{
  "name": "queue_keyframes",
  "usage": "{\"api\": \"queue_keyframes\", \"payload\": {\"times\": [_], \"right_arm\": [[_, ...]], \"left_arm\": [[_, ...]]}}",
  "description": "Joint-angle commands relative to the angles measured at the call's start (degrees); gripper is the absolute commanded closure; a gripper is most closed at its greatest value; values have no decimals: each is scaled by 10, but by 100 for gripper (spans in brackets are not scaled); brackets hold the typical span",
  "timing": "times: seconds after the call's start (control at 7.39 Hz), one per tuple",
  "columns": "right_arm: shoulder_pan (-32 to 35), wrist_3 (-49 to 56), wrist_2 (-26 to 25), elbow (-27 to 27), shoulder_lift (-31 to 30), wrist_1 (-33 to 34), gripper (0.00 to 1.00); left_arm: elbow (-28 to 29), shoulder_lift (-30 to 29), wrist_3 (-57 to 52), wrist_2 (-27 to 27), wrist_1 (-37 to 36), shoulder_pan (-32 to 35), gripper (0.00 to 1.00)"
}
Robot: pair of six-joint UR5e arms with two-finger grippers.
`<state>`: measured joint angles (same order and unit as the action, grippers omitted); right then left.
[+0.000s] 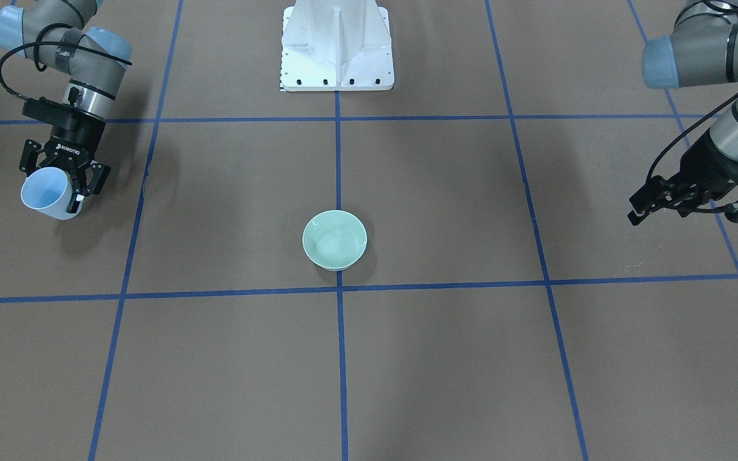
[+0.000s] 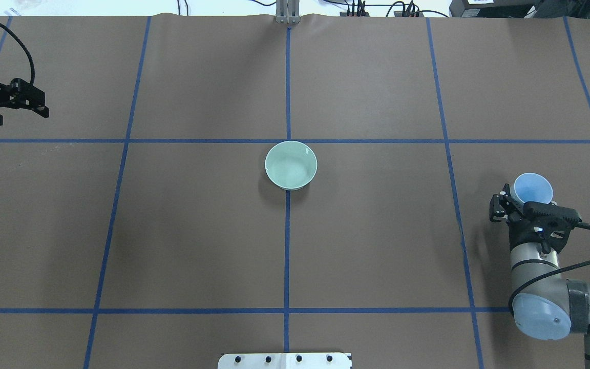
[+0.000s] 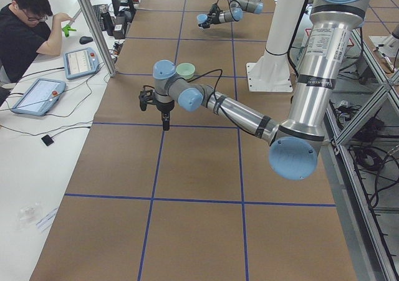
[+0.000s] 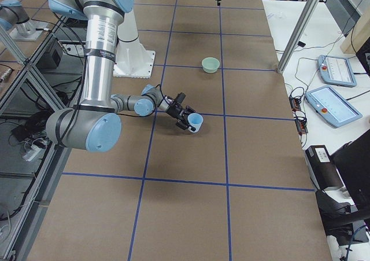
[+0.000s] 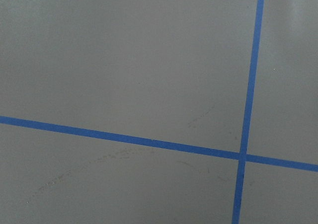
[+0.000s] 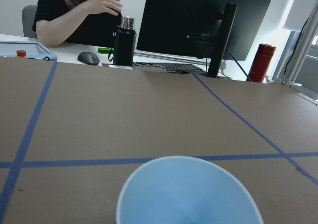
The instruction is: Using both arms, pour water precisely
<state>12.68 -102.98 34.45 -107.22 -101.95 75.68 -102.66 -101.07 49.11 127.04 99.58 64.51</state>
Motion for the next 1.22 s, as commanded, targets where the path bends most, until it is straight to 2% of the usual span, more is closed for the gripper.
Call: {"api": "queue_keyframes", "payload": {"times": [0.0, 0.54, 0.68, 0.95, 1.08], "right_arm": [[-1, 1, 0, 0, 1, 0, 4], [0, 7, 2, -7, -6, -1, 1], [0, 13, 3, -18, -31, -29, 1], [1, 109, -1, -26, -89, -185, 1], [2, 113, 0, -32, -89, -189, 1]], "left_arm": [[0, -1, -1, 0, 0, 0, 0], [1, -2, 0, 0, -1, 0, 0], [0, -2, 0, 1, -1, 0, 0], [-1, -2, 2, 1, -2, -1, 0], [-1, 1, 2, 1, -1, -1, 0]]}}
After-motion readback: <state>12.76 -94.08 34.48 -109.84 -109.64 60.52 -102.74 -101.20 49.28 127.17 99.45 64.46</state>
